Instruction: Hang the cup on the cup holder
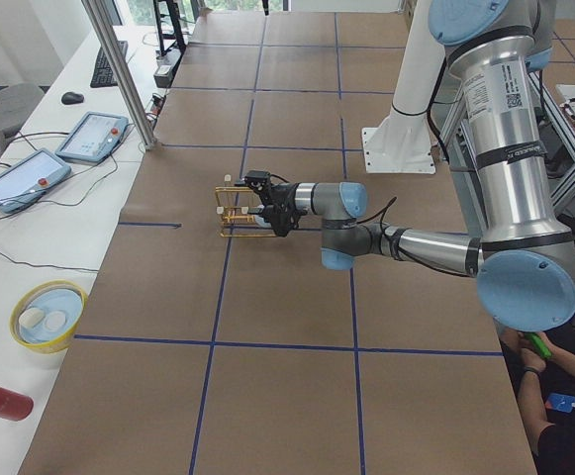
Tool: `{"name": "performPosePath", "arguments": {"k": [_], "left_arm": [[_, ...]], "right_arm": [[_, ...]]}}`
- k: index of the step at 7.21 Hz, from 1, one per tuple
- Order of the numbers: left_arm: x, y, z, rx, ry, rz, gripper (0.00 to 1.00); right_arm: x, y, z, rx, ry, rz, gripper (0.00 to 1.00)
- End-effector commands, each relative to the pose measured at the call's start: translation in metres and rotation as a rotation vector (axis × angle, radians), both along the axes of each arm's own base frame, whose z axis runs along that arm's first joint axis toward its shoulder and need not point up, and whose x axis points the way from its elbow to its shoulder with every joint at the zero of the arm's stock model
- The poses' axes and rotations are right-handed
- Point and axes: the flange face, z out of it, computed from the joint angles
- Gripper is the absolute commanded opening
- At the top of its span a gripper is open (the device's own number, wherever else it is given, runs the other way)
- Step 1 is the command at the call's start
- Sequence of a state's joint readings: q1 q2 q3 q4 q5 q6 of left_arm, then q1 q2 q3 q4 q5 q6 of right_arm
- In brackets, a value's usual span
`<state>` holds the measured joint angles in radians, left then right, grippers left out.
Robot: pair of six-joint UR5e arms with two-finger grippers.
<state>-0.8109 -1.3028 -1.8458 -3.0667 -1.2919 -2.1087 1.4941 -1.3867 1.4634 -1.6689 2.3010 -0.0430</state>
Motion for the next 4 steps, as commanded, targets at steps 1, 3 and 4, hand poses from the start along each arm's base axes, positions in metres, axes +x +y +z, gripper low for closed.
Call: {"name": "performPosePath", "arguments": {"k": [1, 3, 4], "left_arm": [[-0.045, -0.028, 0.022, 0.005, -0.299, 0.101, 1.00], [-0.085, -0.062, 0.021, 0.027, -0.495, 0.218, 1.00], [-0.107, -0.076, 0.019, 0.025, -0.586, 0.292, 1.00]], "right_arm": [[0.000, 0.000, 0.000, 0.001, 0.000, 0.000, 1.00], [0.000, 0.000, 0.000, 0.000, 0.000, 0.000, 1.00], [0.000, 0.000, 0.000, 0.000, 0.000, 0.000, 1.00]]}}
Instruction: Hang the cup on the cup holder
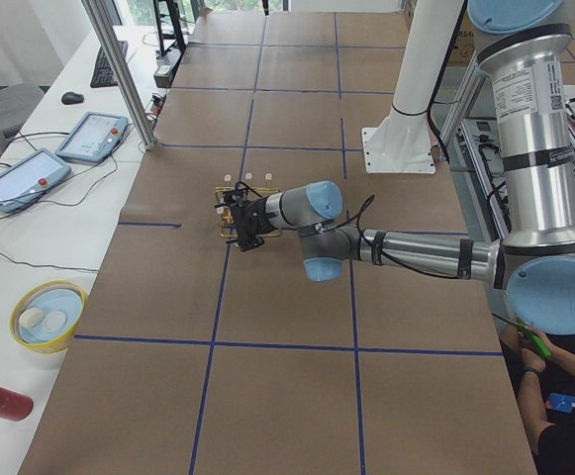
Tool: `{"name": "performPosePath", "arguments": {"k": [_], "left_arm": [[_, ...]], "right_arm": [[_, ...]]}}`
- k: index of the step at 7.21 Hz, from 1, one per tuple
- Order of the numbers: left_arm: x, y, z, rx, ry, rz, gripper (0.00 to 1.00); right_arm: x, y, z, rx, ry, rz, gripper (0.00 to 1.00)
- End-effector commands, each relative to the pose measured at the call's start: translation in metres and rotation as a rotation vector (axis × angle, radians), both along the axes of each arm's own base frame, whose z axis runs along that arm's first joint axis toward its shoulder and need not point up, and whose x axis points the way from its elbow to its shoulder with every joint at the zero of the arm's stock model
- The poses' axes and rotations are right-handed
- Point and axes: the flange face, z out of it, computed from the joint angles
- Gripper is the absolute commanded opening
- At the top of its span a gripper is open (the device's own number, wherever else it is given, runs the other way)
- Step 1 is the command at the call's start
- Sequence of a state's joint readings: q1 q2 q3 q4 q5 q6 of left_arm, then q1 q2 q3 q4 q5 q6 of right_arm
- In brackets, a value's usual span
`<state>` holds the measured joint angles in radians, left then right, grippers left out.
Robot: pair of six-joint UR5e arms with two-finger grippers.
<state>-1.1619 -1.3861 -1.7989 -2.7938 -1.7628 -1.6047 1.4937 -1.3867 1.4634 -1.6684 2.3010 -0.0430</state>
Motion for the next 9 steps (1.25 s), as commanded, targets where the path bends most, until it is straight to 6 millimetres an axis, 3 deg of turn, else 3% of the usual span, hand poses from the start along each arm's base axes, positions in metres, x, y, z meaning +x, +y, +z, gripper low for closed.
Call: {"name": "performPosePath", "arguments": {"k": [1, 2, 5, 7, 9], "left_arm": [[-0.048, -0.021, 0.005, -0.016, -0.188, 0.146, 1.00], [-0.063, -0.026, 0.009, -0.053, -0.233, 0.248, 1.00], [-0.087, -0.029, 0.047, -0.108, -0.457, 0.460, 1.00], [-0.091, -0.022, 0.067, -0.058, -0.584, 0.617, 1.00], [-0.109, -0.012, 0.092, -0.033, -0.655, 0.811, 1.00]], "right_arm": [[0.000, 0.000, 0.000, -0.001, 0.000, 0.000, 1.00], [0.000, 0.000, 0.000, -0.001, 0.000, 0.000, 1.00], [0.000, 0.000, 0.000, -0.001, 0.000, 0.000, 1.00], [0.000, 0.000, 0.000, -0.001, 0.000, 0.000, 1.00], [0.000, 0.000, 0.000, 0.001, 0.000, 0.000, 1.00]]}}
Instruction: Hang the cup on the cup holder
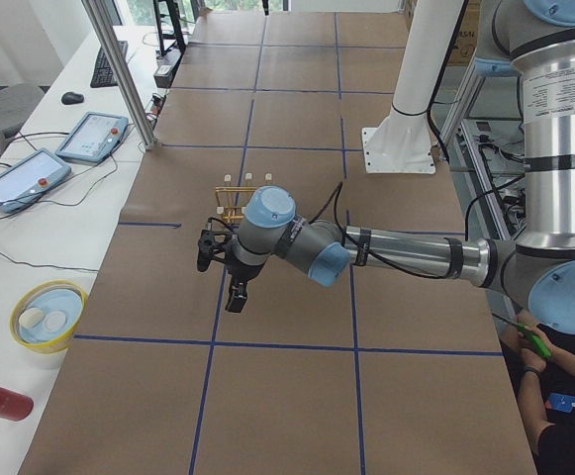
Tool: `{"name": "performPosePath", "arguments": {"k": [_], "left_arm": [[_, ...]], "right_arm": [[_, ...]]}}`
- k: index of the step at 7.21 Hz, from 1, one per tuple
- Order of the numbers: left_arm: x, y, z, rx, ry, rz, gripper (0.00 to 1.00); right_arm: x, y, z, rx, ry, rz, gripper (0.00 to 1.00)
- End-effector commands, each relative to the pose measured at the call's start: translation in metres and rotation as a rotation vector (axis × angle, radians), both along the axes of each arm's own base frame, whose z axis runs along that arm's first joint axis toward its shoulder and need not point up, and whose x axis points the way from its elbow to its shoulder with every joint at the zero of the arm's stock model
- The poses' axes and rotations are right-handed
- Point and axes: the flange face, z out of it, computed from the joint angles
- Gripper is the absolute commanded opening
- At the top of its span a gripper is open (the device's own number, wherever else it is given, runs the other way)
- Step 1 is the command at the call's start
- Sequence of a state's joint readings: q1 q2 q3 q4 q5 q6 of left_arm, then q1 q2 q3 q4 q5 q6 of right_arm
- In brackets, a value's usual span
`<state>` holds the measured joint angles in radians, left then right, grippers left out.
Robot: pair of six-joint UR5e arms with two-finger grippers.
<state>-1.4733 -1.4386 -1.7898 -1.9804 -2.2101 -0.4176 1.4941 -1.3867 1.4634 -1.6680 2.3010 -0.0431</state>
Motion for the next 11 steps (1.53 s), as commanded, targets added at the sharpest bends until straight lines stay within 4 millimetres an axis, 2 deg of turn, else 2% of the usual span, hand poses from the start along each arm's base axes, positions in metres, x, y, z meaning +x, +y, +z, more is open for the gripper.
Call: {"name": "performPosePath", "arguments": {"k": [1, 3, 5, 6, 7, 11], "left_arm": [[-0.034, 0.014, 0.030, -0.023, -0.082, 0.187, 1.00], [-0.039, 0.025, 0.044, -0.057, -0.088, 0.212, 1.00], [-0.037, 0.026, 0.046, -0.073, -0.067, 0.211, 1.00], [-0.037, 0.030, 0.052, -0.134, -0.060, 0.213, 1.00], [-0.037, 0.043, 0.070, -0.256, -0.059, 0.221, 1.00], [-0.035, 0.043, 0.062, -0.246, -0.038, 0.229, 1.00]], "right_arm": [[-0.001, 0.000, 0.000, -0.001, 0.000, -0.001, 1.00], [-0.001, 0.000, 0.000, -0.001, 0.000, -0.001, 1.00], [0.000, 0.000, 0.000, 0.000, 0.000, 0.000, 1.00], [-0.001, 0.000, 0.000, -0.001, 0.000, -0.001, 1.00], [0.000, 0.000, 0.000, 0.000, 0.000, 0.000, 1.00], [0.000, 0.000, 0.000, 0.000, 0.000, 0.000, 1.00]]}}
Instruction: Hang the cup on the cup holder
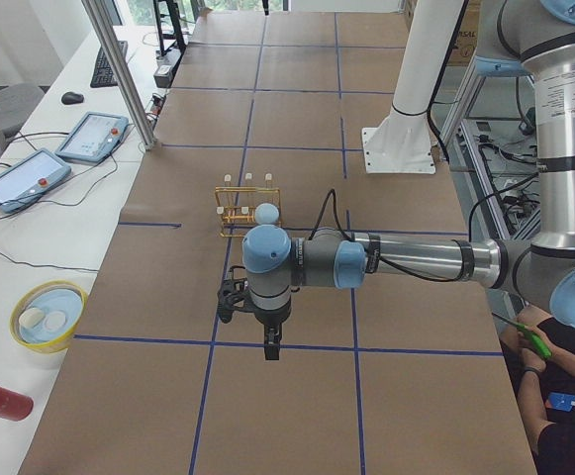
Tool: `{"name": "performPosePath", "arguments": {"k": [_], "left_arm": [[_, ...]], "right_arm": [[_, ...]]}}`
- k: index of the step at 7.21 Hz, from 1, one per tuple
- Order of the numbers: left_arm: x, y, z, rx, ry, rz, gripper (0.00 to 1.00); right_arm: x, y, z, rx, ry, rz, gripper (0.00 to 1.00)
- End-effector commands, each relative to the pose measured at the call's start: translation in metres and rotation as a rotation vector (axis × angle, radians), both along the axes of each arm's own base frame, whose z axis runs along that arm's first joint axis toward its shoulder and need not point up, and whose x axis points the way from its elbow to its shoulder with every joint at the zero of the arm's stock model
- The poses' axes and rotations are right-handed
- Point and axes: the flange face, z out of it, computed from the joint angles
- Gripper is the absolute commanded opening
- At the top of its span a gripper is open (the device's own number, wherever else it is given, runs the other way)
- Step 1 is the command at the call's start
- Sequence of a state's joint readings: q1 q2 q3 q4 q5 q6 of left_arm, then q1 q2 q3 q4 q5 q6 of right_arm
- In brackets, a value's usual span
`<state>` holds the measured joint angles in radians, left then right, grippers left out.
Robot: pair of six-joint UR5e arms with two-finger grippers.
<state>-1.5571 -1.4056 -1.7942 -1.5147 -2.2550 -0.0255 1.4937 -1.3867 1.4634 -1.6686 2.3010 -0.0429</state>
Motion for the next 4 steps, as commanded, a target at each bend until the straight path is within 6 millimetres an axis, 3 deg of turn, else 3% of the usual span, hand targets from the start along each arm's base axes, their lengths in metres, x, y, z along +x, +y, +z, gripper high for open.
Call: {"name": "performPosePath", "arguments": {"k": [1, 4], "left_arm": [[0.0062, -0.0001, -0.0086, 0.031, 0.082, 0.029, 1.00], [0.0084, -0.0005, -0.0115, 0.063, 0.114, 0.056, 1.00]], "right_arm": [[0.0002, 0.0000, 0.0000, 0.000, 0.000, 0.000, 1.00], [0.0002, 0.0000, 0.0000, 0.000, 0.000, 0.000, 1.00]]}}
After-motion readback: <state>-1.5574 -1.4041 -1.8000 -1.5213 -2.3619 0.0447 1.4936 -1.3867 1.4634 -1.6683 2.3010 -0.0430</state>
